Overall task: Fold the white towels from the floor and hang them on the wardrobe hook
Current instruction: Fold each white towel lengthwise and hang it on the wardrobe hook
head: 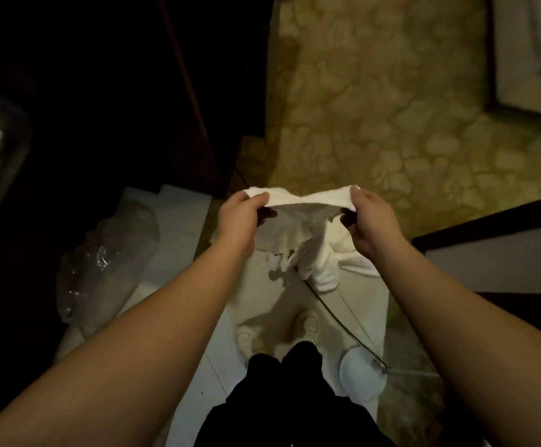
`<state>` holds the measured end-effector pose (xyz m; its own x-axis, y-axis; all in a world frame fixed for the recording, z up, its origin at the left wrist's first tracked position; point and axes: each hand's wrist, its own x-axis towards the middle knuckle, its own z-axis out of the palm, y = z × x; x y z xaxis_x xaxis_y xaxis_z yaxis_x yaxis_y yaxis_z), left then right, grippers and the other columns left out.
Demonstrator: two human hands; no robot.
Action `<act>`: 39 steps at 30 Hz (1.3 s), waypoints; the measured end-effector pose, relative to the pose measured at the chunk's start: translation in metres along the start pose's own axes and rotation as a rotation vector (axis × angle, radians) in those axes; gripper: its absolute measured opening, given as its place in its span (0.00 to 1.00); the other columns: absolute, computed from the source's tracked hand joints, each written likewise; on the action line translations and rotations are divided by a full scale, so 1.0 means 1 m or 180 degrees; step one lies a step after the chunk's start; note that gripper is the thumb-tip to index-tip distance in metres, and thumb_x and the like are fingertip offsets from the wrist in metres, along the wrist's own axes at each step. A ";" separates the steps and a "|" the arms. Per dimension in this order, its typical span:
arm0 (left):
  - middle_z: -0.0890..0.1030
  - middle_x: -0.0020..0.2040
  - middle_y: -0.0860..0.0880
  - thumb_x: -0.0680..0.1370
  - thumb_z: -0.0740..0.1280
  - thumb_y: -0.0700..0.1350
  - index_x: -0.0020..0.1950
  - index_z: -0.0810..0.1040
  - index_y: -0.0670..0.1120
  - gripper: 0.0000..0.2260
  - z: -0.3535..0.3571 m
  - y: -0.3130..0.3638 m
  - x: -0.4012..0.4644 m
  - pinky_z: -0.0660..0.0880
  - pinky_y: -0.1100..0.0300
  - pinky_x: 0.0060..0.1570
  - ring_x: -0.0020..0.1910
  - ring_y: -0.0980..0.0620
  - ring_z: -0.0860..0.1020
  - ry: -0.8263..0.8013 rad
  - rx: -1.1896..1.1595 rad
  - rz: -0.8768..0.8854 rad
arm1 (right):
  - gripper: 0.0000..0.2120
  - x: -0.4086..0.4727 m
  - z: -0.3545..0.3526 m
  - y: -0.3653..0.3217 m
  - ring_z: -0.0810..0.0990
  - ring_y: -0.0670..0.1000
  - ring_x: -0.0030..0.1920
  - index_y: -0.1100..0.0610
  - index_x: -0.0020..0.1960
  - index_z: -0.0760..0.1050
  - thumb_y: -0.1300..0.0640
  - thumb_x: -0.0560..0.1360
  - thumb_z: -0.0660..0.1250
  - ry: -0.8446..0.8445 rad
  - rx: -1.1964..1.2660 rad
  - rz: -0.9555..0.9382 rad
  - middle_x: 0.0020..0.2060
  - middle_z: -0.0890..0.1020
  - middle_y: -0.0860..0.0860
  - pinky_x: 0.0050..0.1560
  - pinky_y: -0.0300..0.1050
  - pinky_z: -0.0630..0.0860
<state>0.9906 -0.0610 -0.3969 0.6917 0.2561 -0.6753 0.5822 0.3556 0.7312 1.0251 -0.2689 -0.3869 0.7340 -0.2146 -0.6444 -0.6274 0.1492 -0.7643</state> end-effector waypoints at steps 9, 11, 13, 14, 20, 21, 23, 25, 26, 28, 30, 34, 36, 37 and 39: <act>0.80 0.44 0.44 0.76 0.71 0.48 0.44 0.78 0.38 0.12 0.047 0.143 -0.134 0.76 0.51 0.44 0.42 0.49 0.77 0.0490 0.1084 0.1608 | 0.08 -0.119 -0.027 -0.148 0.80 0.47 0.42 0.54 0.49 0.77 0.55 0.84 0.62 -0.0012 0.0355 -0.0998 0.45 0.81 0.50 0.35 0.39 0.75; 0.75 0.54 0.49 0.76 0.70 0.49 0.42 0.76 0.45 0.08 0.044 0.151 -0.171 0.73 0.52 0.53 0.56 0.47 0.73 0.0902 0.1446 0.2091 | 0.08 -0.147 -0.032 -0.159 0.80 0.48 0.43 0.54 0.49 0.78 0.55 0.84 0.62 -0.0133 0.0325 -0.1125 0.46 0.82 0.50 0.35 0.38 0.76; 0.72 0.65 0.50 0.76 0.70 0.48 0.48 0.78 0.51 0.04 0.036 0.155 -0.210 0.66 0.54 0.62 0.67 0.46 0.67 0.1177 0.1625 0.2423 | 0.08 -0.174 -0.036 -0.165 0.80 0.48 0.43 0.54 0.51 0.78 0.55 0.84 0.62 -0.0278 0.0301 -0.1256 0.46 0.81 0.50 0.33 0.37 0.76; 0.71 0.70 0.49 0.76 0.69 0.47 0.51 0.80 0.49 0.05 0.031 0.155 -0.227 0.63 0.53 0.67 0.71 0.46 0.65 0.1268 0.1853 0.2620 | 0.07 -0.188 -0.040 -0.167 0.80 0.48 0.44 0.54 0.52 0.77 0.55 0.84 0.62 -0.0346 0.0299 -0.1317 0.47 0.81 0.51 0.33 0.37 0.76; 0.76 0.41 0.46 0.78 0.63 0.41 0.39 0.74 0.46 0.07 -0.005 0.136 -0.346 0.69 0.51 0.47 0.44 0.49 0.75 0.0842 0.1937 0.3056 | 0.09 -0.279 -0.079 -0.162 0.83 0.48 0.45 0.56 0.57 0.78 0.52 0.83 0.63 -0.0498 -0.0304 -0.1525 0.49 0.81 0.50 0.35 0.41 0.75; 0.69 0.35 0.47 0.78 0.63 0.41 0.36 0.67 0.46 0.11 -0.011 0.127 -0.367 0.64 0.53 0.40 0.36 0.50 0.69 0.0889 0.1867 0.3058 | 0.08 -0.296 -0.086 -0.158 0.83 0.47 0.43 0.56 0.54 0.79 0.53 0.83 0.63 -0.0530 -0.0377 -0.1537 0.48 0.81 0.50 0.35 0.41 0.75; 0.64 0.35 0.45 0.78 0.63 0.41 0.36 0.63 0.45 0.13 -0.023 0.109 -0.407 0.60 0.53 0.37 0.34 0.47 0.65 0.0902 0.1792 0.3034 | 0.09 -0.330 -0.098 -0.150 0.81 0.46 0.37 0.58 0.56 0.79 0.54 0.82 0.64 -0.0575 -0.0527 -0.1659 0.47 0.81 0.51 0.35 0.41 0.75; 0.68 0.37 0.40 0.79 0.62 0.41 0.39 0.67 0.40 0.10 -0.037 0.097 -0.446 0.62 0.52 0.39 0.37 0.41 0.68 0.0908 0.1736 0.2993 | 0.07 -0.368 -0.105 -0.145 0.82 0.45 0.36 0.56 0.51 0.79 0.54 0.82 0.65 -0.0606 -0.0507 -0.1770 0.45 0.82 0.51 0.35 0.41 0.75; 0.71 0.40 0.37 0.79 0.61 0.41 0.42 0.71 0.36 0.09 -0.045 0.094 -0.464 0.64 0.51 0.39 0.39 0.38 0.70 0.0904 0.1707 0.2959 | 0.07 -0.387 -0.106 -0.143 0.82 0.45 0.36 0.53 0.46 0.78 0.54 0.82 0.65 -0.0614 -0.0456 -0.1831 0.43 0.82 0.51 0.34 0.42 0.75; 0.71 0.41 0.37 0.79 0.61 0.41 0.48 0.73 0.33 0.10 -0.064 0.091 -0.497 0.64 0.50 0.40 0.39 0.40 0.71 0.0913 0.1638 0.2912 | 0.09 -0.424 -0.102 -0.141 0.82 0.46 0.36 0.51 0.42 0.76 0.53 0.82 0.66 -0.0638 -0.0422 -0.1940 0.41 0.81 0.51 0.35 0.42 0.75; 0.70 0.40 0.40 0.78 0.61 0.41 0.47 0.72 0.33 0.10 -0.086 0.087 -0.527 0.64 0.49 0.40 0.38 0.44 0.69 0.0854 0.1578 0.2875 | 0.07 -0.459 -0.097 -0.136 0.81 0.46 0.37 0.54 0.45 0.75 0.55 0.82 0.66 -0.0780 -0.0296 -0.1946 0.42 0.80 0.51 0.35 0.41 0.74; 0.70 0.36 0.44 0.77 0.63 0.42 0.41 0.72 0.39 0.08 -0.133 0.073 -0.580 0.64 0.51 0.38 0.34 0.47 0.70 0.0686 0.1410 0.2686 | 0.09 -0.517 -0.094 -0.111 0.78 0.47 0.37 0.47 0.61 0.72 0.58 0.83 0.64 -0.1284 -0.0112 -0.2020 0.47 0.79 0.53 0.30 0.38 0.72; 0.73 0.31 0.49 0.73 0.66 0.46 0.37 0.75 0.43 0.08 -0.157 0.061 -0.606 0.67 0.54 0.37 0.31 0.49 0.73 0.0629 0.1109 0.2587 | 0.08 -0.543 -0.097 -0.092 0.78 0.48 0.38 0.50 0.59 0.79 0.57 0.84 0.63 -0.1574 -0.0109 -0.1953 0.50 0.80 0.54 0.29 0.37 0.73; 0.75 0.29 0.51 0.72 0.68 0.49 0.35 0.77 0.45 0.09 -0.170 0.053 -0.619 0.68 0.55 0.37 0.30 0.50 0.75 0.0581 0.0945 0.2550 | 0.09 -0.554 -0.097 -0.081 0.78 0.47 0.41 0.50 0.57 0.82 0.57 0.84 0.64 -0.1702 -0.0109 -0.1936 0.51 0.80 0.53 0.30 0.36 0.74; 0.79 0.30 0.51 0.76 0.68 0.56 0.32 0.81 0.50 0.16 -0.199 0.032 -0.644 0.72 0.56 0.39 0.30 0.51 0.79 0.0524 0.0789 0.2482 | 0.09 -0.578 -0.099 -0.056 0.80 0.49 0.47 0.50 0.56 0.83 0.57 0.83 0.64 -0.1919 -0.0051 -0.1863 0.54 0.82 0.52 0.35 0.37 0.76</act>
<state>0.4788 -0.0361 0.0421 0.8752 0.4820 0.0419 0.0529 -0.1813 0.9820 0.6101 -0.2490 0.0311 0.9525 0.3003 -0.0504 -0.1023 0.1596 -0.9819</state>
